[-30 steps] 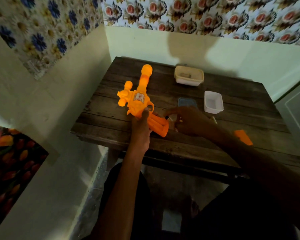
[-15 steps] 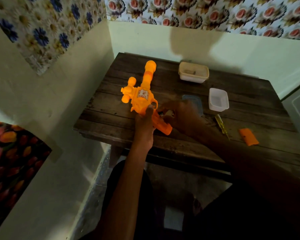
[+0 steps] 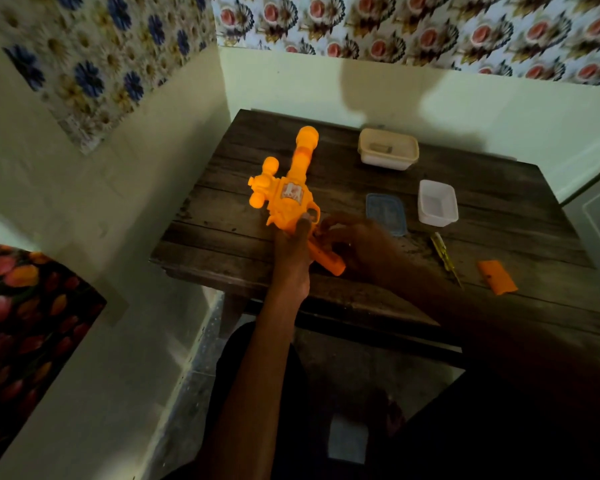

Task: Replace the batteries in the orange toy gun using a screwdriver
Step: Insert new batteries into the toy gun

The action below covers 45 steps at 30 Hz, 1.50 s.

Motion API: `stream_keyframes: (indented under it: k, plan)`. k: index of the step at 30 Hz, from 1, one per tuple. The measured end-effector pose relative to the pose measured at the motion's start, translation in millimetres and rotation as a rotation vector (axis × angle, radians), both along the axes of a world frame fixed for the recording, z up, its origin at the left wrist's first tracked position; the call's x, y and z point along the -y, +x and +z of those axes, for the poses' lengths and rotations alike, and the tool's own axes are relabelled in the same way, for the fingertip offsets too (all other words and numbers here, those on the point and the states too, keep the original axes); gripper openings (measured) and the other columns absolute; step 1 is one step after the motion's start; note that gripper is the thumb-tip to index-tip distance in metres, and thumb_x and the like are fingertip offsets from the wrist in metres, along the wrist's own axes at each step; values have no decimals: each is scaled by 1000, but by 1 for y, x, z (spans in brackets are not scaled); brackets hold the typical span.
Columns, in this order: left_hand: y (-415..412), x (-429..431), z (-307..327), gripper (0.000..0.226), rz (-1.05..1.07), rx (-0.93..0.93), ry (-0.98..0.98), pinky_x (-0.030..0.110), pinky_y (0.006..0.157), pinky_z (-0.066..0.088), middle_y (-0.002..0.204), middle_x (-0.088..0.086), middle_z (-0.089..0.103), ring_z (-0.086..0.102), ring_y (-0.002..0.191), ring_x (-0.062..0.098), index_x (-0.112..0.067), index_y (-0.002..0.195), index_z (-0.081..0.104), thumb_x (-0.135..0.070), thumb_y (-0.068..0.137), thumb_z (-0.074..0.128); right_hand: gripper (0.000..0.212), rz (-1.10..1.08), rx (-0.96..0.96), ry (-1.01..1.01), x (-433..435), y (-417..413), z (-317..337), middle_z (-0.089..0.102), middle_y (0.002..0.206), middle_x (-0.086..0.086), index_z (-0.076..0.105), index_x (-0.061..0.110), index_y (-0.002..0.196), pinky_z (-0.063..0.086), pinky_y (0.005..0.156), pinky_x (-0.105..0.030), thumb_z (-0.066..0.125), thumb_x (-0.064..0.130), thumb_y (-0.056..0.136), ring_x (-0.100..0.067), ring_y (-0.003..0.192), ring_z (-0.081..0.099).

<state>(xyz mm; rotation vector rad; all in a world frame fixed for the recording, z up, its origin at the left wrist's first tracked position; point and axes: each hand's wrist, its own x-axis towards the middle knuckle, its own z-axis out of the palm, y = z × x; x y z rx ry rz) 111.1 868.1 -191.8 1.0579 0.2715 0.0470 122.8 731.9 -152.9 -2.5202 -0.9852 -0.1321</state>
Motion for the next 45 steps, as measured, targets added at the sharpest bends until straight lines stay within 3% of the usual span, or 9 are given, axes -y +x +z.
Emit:
stream_keyframes:
  k: [4, 7, 9, 12, 17, 20, 35, 41, 45]
  plan:
    - [1, -5, -2, 40, -16, 15, -35, 41, 77, 56, 121, 14, 62, 63, 104, 28, -13, 138, 44, -17, 98, 49, 22, -141, -141, 77, -3, 3, 12, 68, 104, 4, 74, 14, 101, 50, 79, -23, 66, 4, 82, -6, 91, 61]
    - [1, -5, -2, 39, -20, 5, -55, 41, 81, 52, 115, 5, 62, 62, 99, 19, -17, 137, 44, -15, 98, 49, 20, -597, -306, 384, -8, -5, 19, 61, 75, 9, 70, 18, 83, 41, 62, -24, 59, 31, 93, 2, 63, 50]
    - [2, -6, -4, 39, -11, -1, -58, 42, 84, 51, 116, 3, 61, 60, 102, 20, -19, 136, 44, -15, 98, 50, 38, -834, -757, 723, -4, -8, 27, 55, 70, 2, 67, 12, 91, 35, 48, -23, 51, 47, 94, -5, 52, 45]
    - [2, -5, -3, 36, -4, -10, -62, 40, 82, 52, 108, -2, 64, 63, 95, 16, -22, 133, 45, -17, 98, 50, 39, -825, -1387, 1216, 6, -13, 44, 51, 80, -7, 52, 8, 128, 38, 45, -20, 43, 33, 99, -10, 53, 46]
    - [-1, -5, 0, 38, -5, -22, -27, 45, 85, 53, 115, 8, 65, 65, 100, 25, -16, 134, 46, -22, 97, 53, 34, -646, -1635, 1257, 15, -17, 57, 59, 104, -20, 52, 2, 122, 56, 69, -33, 39, -6, 92, -23, 86, 59]
    - [-1, -4, 0, 46, -4, -35, -33, 51, 90, 50, 130, 21, 58, 58, 115, 40, -16, 139, 43, -22, 96, 54, 33, -629, -1587, 1218, 17, -14, 56, 62, 98, -20, 50, 1, 121, 59, 59, -29, 35, -9, 94, -21, 74, 64]
    - [-2, -6, -5, 42, -2, 8, -45, 52, 99, 47, 133, 12, 57, 56, 120, 31, -20, 139, 42, -20, 98, 50, 16, -489, -1187, 922, -13, -18, 51, 67, 83, 1, 61, 15, 106, 30, 37, -11, 47, 12, 99, 0, 51, 59]
    - [-2, -6, -3, 44, -23, 40, -81, 53, 98, 47, 132, 19, 57, 57, 118, 35, -13, 141, 41, -17, 98, 50, 18, -478, -918, 661, -21, -13, 46, 70, 92, 0, 63, 15, 111, 50, 73, -30, 54, 20, 96, -16, 85, 65]
    - [-4, -7, 0, 32, -60, 51, -99, 46, 92, 50, 119, 10, 64, 66, 102, 21, -16, 131, 50, -14, 100, 45, 15, -396, -683, 521, -25, -7, 37, 69, 83, 4, 64, 19, 107, 48, 61, -20, 54, 18, 96, 2, 62, 62]
